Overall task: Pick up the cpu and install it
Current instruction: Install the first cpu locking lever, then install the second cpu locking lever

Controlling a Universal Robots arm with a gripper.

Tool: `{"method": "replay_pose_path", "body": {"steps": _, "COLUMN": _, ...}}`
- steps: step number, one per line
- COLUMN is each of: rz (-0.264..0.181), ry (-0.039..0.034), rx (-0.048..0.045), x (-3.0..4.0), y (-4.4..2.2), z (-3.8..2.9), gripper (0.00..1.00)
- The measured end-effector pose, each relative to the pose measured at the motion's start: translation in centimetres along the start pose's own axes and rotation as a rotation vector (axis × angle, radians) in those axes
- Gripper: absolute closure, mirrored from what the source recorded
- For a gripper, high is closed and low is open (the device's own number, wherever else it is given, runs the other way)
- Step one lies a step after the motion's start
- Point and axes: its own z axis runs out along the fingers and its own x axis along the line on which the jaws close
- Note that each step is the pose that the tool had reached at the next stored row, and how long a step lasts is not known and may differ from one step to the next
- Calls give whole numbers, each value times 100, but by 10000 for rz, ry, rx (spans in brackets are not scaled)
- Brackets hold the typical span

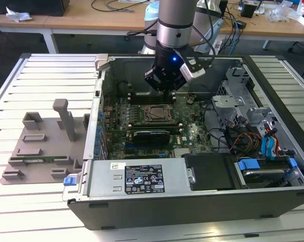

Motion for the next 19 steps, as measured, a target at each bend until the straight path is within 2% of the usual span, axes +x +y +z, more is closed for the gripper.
{"method": "replay_pose_path", "body": {"steps": 2, "rz": 0, "ry": 0, "rx": 2, "x": 0, "y": 0, "z": -24, "gripper": 89}}
{"method": "replay_pose_path", "body": {"steps": 14, "rz": 0, "ry": 0, "rx": 1, "x": 0, "y": -1, "z": -32, "gripper": 89}}
{"method": "replay_pose_path", "body": {"steps": 19, "rz": -2, "ry": 1, "rx": 15, "x": 2, "y": -29, "z": -32, "gripper": 89}}
